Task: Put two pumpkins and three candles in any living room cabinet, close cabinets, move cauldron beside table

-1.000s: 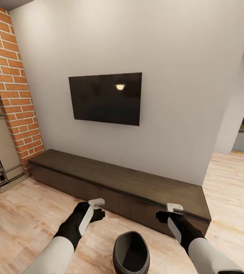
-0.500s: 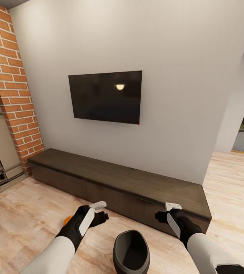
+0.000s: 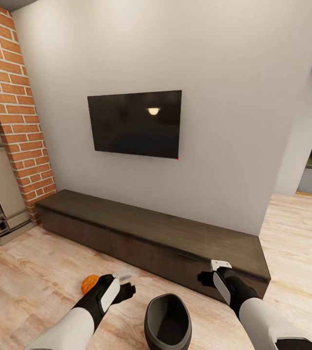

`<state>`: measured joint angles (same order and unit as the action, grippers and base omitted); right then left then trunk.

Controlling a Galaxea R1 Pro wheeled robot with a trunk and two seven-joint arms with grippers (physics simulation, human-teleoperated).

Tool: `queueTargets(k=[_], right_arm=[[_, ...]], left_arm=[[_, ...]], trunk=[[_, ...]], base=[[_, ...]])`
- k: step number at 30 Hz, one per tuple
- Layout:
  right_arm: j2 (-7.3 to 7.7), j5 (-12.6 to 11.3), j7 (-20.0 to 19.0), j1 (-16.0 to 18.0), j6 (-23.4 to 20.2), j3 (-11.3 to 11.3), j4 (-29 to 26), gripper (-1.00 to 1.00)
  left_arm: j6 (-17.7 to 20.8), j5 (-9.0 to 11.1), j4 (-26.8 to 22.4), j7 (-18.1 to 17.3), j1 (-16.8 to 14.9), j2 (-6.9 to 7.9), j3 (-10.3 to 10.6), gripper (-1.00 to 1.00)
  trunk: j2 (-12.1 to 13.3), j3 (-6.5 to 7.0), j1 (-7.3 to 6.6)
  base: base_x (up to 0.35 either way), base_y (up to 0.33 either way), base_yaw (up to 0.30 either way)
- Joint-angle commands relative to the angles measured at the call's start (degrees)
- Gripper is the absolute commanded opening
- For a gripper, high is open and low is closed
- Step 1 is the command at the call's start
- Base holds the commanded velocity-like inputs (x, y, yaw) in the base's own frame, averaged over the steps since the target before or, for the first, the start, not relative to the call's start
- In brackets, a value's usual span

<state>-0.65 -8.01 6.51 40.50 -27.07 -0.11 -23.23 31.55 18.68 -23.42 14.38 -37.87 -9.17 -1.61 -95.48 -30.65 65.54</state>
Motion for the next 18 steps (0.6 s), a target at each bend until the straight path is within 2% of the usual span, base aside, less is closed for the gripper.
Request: queueTargets(k=[1, 3, 9, 18], right_arm=[[-0.02, -0.6, 0.1, 0.0, -0.2, 0.0, -0.1, 1.0], [-0.03, -0.6, -0.1, 0.0, -0.3, 0.0, 0.1, 1.0], [-0.13, -0.5, -0.8, 0.0, -0.2, 0.2, 1.5, 1.0], [-1.2, -0.2, -1.7, -0.1, -0.2, 0.3, 1.9, 1.0]], left_arm=[[0.1, 0.6, 0.1, 0.4, 0.0, 0.05, -0.2, 1.0], [0.0, 0.6, 0.2, 0.4, 0.0, 0.11, -0.2, 1.0], [-0.2, 0.6, 0.5, 0.5, 0.0, 0.27, -0.1, 1.0], [-0.2, 0.6, 0.8, 0.6, 0.0, 0.21, -0.1, 1.0]], trunk=[[0.0, -0.06, 0.0], [0.0, -0.06, 0.0], [-2.4, -1.14, 1.31], [-6.0, -2.76, 3.29]], base=[[0.0, 0.0, 0.0], [0.0, 0.0, 0.0], [0.0, 0.0, 0.0], [0.0, 0.0, 0.0]])
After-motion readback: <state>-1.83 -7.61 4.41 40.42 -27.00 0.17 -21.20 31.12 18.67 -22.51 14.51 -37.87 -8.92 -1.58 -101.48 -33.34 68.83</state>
